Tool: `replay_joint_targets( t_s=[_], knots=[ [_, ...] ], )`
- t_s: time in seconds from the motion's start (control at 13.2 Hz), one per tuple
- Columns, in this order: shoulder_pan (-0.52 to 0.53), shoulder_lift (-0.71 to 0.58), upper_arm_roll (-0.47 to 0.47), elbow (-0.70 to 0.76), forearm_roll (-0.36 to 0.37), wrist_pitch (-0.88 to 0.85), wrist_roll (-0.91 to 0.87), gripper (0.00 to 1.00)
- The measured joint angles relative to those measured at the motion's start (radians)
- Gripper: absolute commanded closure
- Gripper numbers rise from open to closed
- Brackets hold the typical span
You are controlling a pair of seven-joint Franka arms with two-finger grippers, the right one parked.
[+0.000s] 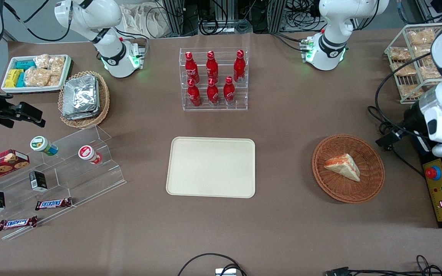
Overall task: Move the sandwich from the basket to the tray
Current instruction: 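Move the open left gripper down over the wrapped sandwich in the basket, then lower the left gripper and close it on the wrapped sandwich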
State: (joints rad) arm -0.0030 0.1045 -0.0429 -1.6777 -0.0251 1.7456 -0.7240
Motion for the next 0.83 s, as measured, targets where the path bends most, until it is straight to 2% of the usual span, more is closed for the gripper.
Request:
replay_joint_targets(
  t_s=[0.53, 0.83],
  knots=[
    [0.0, 0.085, 0.006, -0.222, 0.008, 0.328, -0.342, 0.0],
    [-0.006, 0.205, 0.004, -0.255, 0.059, 0.459, -0.451, 0.0]
  ],
)
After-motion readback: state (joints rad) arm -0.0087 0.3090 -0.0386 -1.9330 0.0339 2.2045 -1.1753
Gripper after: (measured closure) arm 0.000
